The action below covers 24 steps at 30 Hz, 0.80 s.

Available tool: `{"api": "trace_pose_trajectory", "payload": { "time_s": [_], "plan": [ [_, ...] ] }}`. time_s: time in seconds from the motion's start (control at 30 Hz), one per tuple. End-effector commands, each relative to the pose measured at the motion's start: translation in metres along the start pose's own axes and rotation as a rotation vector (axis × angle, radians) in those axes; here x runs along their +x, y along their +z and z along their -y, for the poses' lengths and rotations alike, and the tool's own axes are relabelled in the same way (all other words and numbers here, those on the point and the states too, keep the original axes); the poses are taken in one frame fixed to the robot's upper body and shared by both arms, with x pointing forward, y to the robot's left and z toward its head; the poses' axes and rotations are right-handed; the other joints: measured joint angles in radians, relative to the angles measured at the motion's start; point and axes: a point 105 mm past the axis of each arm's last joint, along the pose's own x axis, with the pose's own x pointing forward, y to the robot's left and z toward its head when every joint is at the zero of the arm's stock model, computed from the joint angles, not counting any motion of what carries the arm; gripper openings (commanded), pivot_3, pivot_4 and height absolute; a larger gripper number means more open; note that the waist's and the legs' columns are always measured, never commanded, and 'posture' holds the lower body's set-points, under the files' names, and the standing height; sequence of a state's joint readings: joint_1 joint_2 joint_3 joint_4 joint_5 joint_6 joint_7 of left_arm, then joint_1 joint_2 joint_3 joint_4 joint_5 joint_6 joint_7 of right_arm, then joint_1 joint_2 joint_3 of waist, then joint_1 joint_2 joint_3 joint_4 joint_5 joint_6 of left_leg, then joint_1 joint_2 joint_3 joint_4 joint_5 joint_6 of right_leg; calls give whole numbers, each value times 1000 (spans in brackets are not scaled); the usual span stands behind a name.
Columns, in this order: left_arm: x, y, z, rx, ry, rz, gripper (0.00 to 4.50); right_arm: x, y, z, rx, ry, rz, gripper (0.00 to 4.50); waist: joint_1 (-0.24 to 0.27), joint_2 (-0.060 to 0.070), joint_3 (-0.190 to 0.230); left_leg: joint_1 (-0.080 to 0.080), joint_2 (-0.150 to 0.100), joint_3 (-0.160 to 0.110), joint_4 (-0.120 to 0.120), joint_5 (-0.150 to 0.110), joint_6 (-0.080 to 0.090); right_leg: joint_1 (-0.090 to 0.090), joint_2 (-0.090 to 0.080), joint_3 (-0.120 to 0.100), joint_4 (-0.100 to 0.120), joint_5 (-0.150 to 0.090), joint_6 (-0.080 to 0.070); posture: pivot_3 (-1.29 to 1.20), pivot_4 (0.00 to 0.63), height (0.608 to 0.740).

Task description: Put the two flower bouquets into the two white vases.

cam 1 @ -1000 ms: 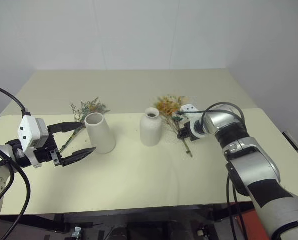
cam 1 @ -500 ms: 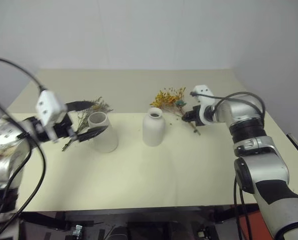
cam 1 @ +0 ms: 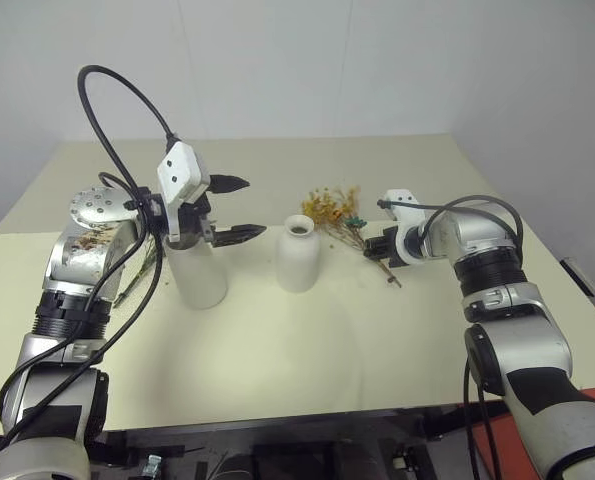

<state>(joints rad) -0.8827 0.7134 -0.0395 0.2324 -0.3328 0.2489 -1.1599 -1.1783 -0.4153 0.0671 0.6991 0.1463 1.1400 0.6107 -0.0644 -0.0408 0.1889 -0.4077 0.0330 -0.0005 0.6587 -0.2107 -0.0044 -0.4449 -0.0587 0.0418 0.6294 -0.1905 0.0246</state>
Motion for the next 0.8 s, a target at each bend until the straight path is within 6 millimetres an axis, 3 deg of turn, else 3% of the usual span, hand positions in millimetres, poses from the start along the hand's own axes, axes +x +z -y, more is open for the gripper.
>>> {"api": "trace_pose_trajectory", "payload": {
  "time_s": [0.03,0.23,0.4,0.53,0.8],
  "plan": [
    [5,18,-4,64,-23,29,4500,-16,24,-2,-24,7,87,39,1,0,0,0,0,0,0,0,0,0,0,0,0,0,0,0,150,740],
    [30,26,-12,48,-49,14,4500,-45,61,1,38,28,298,39,8,0,0,-1,0,0,0,0,0,0,0,0,0,0,0,0,150,740],
    [53,30,-18,-1,-66,-24,4500,-78,101,0,52,-12,607,39,12,0,0,-2,0,0,0,0,0,-2,0,0,0,0,1,0,150,740],
    [62,32,-17,-51,-121,-37,4500,-99,122,-19,35,2,880,39,6,0,0,-3,0,0,0,0,0,-4,0,1,1,0,1,0,150,740],
    [58,35,-13,-108,-220,-49,4500,-121,141,-57,-11,57,1304,39,0,0,0,-9,0,0,0,0,0,-10,0,1,3,1,1,0,150,740]
  ]
}}
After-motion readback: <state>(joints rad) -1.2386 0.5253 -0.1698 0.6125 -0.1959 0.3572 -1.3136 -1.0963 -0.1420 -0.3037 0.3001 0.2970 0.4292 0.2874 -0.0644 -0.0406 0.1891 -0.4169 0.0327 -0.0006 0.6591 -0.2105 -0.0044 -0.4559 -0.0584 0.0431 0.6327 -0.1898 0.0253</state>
